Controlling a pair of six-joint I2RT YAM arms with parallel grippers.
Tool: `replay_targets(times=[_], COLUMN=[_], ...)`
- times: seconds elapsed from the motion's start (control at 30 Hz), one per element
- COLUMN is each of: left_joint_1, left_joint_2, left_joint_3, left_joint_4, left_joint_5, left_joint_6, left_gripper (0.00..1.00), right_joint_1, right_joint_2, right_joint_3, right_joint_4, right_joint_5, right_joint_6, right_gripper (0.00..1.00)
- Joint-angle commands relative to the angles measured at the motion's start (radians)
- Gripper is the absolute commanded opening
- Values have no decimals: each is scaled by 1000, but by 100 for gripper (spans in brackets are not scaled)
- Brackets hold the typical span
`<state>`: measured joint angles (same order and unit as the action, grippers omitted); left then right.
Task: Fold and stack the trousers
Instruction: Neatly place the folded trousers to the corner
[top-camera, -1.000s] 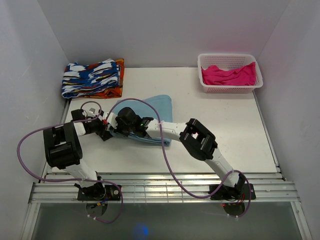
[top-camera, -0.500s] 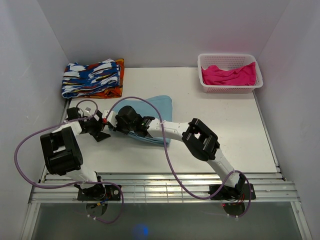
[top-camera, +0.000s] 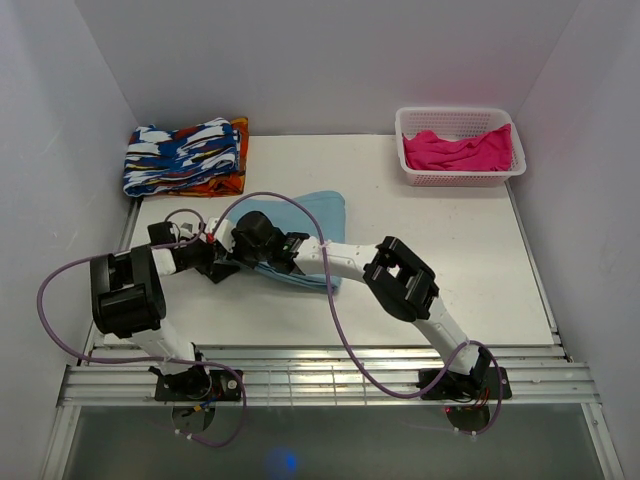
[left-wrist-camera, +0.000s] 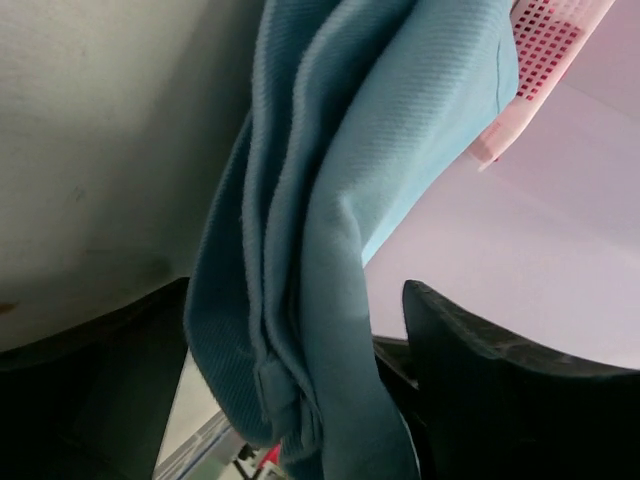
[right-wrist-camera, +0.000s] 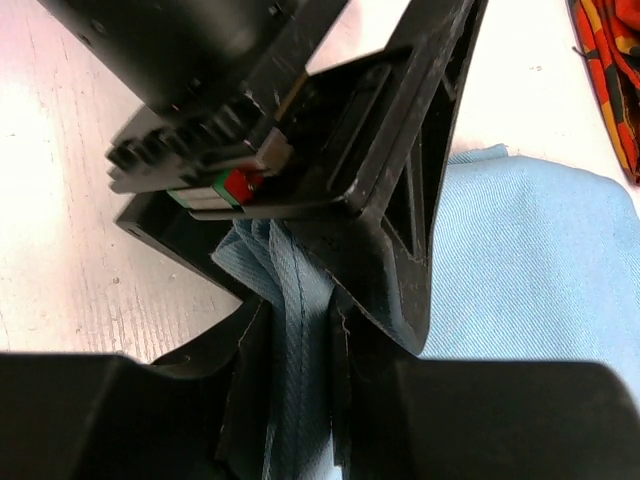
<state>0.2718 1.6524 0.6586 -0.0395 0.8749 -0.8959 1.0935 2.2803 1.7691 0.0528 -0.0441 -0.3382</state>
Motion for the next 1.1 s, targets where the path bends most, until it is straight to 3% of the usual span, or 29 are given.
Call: replay_targets(times=[0.0,0.07,0.1,0.27,0.3,0.33,0.37,0.4,0.43,0.53,0.67,0.73,0.87,0.93,1.07], left_joint_1=[-28,-37,-40,-46,-46,-46,-46,-48,-46,-42,-55,-83,-149,-213,-305], left_joint_2=[26,78,96,159,165,171,185,185,184,164,150,161,126,86,46], left_joint_3=[-11,-4,-1,10,10,10,15,18,21,64,194,261,348,384,469], left_joint_4=[124,141,153,173,176,179,185,190,190,152,38,-130,-250,-283,-309], left_joint_5=[45,65,82,111,111,122,130,134,134,89,-40,-112,-287,-390,-424], left_joint_6=[-86,-92,-95,-81,-81,-81,-81,-80,-75,-5,144,300,526,653,803], left_gripper=[88,75,64,57,55,44,37,31,18,2,0,0,0,0,0], right_joint_1=[5,3,5,-3,-6,-6,-10,-14,-15,-40,-116,-159,-332,-432,-564], right_joint_2=[-21,-38,-47,-39,-35,-25,-21,-16,-15,-79,-270,-382,-482,-521,-551], right_joint_3=[63,43,2,12,21,41,53,75,120,148,-39,-115,-256,-344,-425], right_joint_4=[102,128,152,136,124,114,105,52,15,-148,-237,-267,-327,-340,-369], right_joint_5=[0,-74,-91,-197,-212,-220,-227,-229,-229,-255,-327,-347,-347,-367,-414], right_joint_6=[25,24,24,24,27,28,30,30,31,50,68,106,146,169,177], right_gripper=[8,8,8,10,14,19,32,36,41,54,69,75,85,87,89])
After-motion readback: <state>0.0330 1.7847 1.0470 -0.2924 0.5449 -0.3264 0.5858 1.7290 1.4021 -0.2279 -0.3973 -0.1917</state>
